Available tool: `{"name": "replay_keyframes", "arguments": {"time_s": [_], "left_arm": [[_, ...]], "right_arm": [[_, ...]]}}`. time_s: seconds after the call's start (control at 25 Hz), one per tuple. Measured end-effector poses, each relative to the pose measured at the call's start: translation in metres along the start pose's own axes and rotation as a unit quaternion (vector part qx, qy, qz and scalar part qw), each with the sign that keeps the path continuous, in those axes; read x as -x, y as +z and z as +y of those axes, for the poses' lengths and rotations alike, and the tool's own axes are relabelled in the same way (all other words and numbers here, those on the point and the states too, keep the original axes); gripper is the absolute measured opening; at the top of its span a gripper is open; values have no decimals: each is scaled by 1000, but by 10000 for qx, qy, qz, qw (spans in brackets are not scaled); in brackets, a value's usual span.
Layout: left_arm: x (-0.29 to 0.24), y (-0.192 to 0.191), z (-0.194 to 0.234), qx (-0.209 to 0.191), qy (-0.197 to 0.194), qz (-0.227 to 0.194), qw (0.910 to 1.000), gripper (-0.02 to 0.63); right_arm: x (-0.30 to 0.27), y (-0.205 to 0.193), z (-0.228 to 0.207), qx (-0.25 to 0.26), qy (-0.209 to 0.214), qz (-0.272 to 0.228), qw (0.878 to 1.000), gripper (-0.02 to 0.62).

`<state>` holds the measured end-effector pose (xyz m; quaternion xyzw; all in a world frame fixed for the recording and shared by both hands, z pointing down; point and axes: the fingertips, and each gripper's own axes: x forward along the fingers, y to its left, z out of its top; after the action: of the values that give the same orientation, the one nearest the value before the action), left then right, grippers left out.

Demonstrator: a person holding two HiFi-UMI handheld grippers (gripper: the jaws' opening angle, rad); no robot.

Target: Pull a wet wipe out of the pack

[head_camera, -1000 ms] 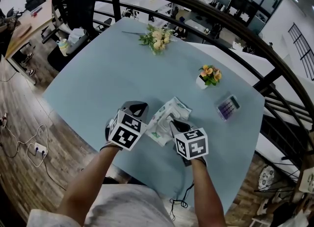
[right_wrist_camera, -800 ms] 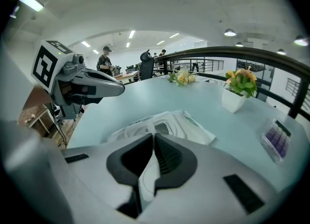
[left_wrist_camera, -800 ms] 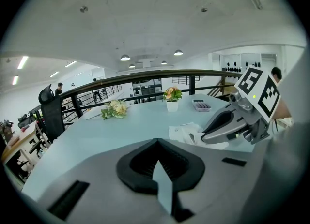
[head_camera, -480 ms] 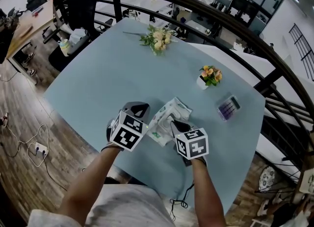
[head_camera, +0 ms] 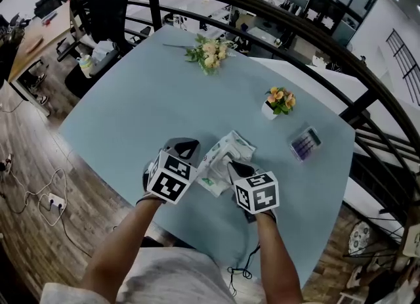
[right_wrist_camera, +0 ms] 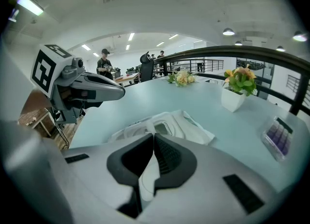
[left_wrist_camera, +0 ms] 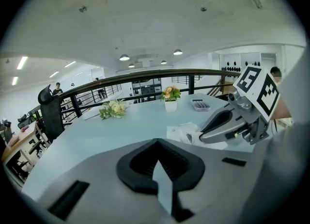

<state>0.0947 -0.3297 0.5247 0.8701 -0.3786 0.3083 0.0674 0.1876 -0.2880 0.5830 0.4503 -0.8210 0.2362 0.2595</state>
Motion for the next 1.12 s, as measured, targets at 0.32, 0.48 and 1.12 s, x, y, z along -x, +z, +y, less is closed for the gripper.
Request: {"name": "replay_keyframes", "arguments": {"time_s": [0.32,0.48,1.12], "left_arm": [[0,6,-5,-103,-101,-76,9999,-6],[0,11,-8,-176,-220,-164,9995,-6],[3,25,-16,-410,-957,-331,9940,-6]], "right_arm": [[2,2,-5,-69,-164,-60,9998,13],[2,1,-4,-78,-296,-42,9995,12],[10,7,-4,-554,-1034,-131,9930,12]]}}
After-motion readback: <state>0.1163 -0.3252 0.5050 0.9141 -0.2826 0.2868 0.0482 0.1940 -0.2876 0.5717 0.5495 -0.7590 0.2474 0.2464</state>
